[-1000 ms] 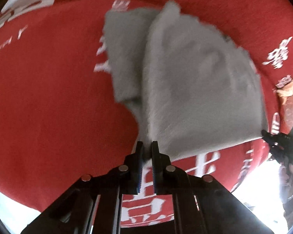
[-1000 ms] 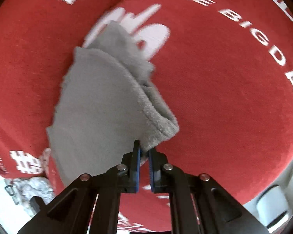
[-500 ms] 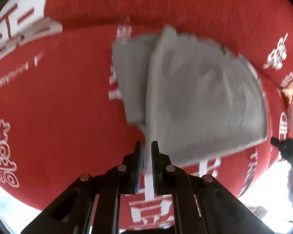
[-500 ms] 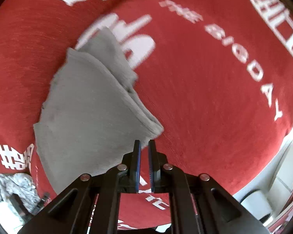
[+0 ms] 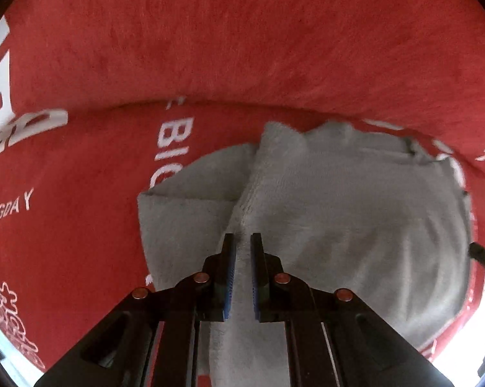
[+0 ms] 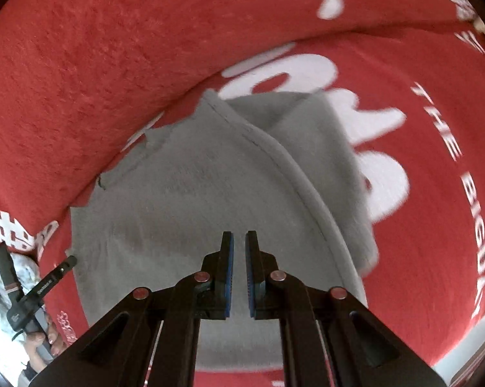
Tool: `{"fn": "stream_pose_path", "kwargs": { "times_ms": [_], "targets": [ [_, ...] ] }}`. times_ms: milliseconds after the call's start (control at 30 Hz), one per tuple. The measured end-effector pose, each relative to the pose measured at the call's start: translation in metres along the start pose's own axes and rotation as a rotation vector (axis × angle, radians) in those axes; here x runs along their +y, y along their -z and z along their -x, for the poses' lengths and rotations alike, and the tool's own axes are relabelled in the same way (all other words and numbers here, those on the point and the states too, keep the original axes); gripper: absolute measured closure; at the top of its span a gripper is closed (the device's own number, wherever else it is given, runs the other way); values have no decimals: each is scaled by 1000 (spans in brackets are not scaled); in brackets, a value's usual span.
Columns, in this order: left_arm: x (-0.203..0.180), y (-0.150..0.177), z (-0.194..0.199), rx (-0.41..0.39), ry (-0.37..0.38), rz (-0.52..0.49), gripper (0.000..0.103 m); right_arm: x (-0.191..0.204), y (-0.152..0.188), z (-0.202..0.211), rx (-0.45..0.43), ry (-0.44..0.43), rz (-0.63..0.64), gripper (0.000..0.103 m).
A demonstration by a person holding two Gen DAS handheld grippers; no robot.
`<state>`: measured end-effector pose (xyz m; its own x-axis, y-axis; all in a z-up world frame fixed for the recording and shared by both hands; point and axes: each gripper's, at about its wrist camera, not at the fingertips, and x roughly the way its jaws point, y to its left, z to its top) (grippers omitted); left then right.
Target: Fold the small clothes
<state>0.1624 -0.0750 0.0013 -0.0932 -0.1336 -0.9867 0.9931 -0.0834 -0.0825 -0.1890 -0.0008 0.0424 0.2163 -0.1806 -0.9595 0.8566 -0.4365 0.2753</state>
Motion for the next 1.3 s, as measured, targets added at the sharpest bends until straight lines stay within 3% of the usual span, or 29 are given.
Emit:
{"fn": "stream_pose_path", "kwargs": {
  "times_ms": [167,233,300,433,533,767,1300],
  "targets": [
    [10,3,-10,1,-16,18,93,-4,-24,-15,-7,57,47,95],
    [12,3,-12,1,-16,19,86,-14,-30,-24,7,88,43,97],
    [13,3,-13,1,-36,26,80,-24,-36,-25,-13,71,20,99],
    [16,6,-11,11,-40,41,80,-27,-37,-18,-13,73,-2,99],
    [12,9,-9,25,-63,21,80,-23,-30,-7,-7,83,6,95],
    [7,20,0,55,-57,2,80,-24,-7,15,4,69,-1,95],
    [0,68,22,91,-57,-32,80,5,53,20,53,19,19,95]
  ]
}}
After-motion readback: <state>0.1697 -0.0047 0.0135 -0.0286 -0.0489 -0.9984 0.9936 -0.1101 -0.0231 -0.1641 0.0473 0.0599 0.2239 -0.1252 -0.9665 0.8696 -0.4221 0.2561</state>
